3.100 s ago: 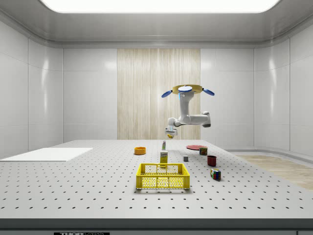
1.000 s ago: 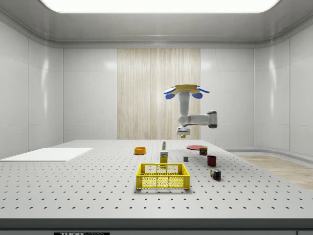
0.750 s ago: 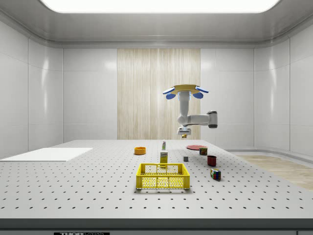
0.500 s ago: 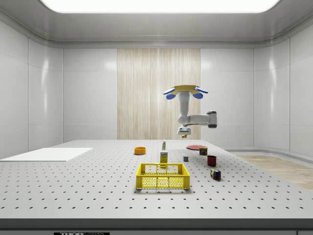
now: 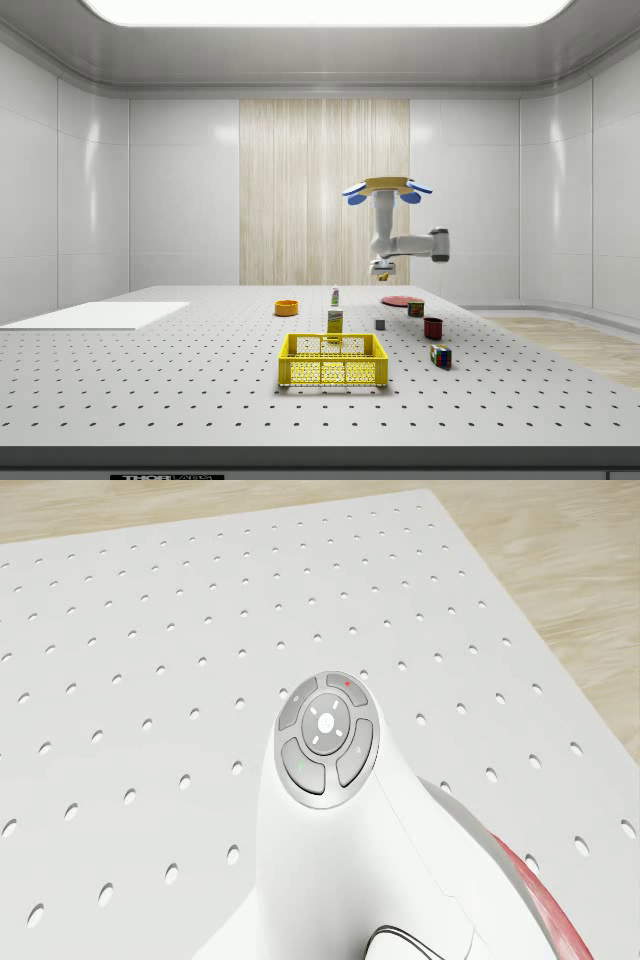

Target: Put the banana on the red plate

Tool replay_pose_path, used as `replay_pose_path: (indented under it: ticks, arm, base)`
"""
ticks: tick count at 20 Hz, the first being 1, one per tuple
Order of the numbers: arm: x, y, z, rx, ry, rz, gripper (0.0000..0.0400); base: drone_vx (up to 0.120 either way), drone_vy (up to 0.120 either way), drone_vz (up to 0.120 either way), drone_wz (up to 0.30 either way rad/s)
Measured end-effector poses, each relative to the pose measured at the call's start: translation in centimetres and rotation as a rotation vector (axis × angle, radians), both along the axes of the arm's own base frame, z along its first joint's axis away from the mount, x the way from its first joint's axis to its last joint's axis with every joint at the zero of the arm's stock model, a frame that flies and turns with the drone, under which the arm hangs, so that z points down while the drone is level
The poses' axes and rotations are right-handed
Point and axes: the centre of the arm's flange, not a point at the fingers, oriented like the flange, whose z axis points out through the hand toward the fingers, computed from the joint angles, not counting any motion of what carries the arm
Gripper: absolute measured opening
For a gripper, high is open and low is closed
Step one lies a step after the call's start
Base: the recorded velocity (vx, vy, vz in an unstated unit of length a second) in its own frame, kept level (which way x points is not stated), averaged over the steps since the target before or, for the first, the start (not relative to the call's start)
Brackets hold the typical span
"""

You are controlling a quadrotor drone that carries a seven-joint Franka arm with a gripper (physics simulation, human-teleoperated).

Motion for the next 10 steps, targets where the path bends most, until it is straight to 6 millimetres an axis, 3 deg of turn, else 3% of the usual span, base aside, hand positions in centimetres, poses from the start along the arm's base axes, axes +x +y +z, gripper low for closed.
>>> replay_pose_path:
  ticks: [5, 8, 10]
  arm:
    - [0.00, 0.00, 0.00, 0.000, 0.000, -0.004, 0.0193]
    - [0.00, 0.00, 0.00, 0.000, 0.000, -0.005, 0.0193]
    - [0.00, 0.00, 0.00, 0.000, 0.000, -0.005, 0.0193]
  base:
    - [0.120, -0.120, -0.120, 0.000]
    - [0.107, -0.120, -0.053, 0.000]
    - [0.000, -0.120, 0.000, 0.000]
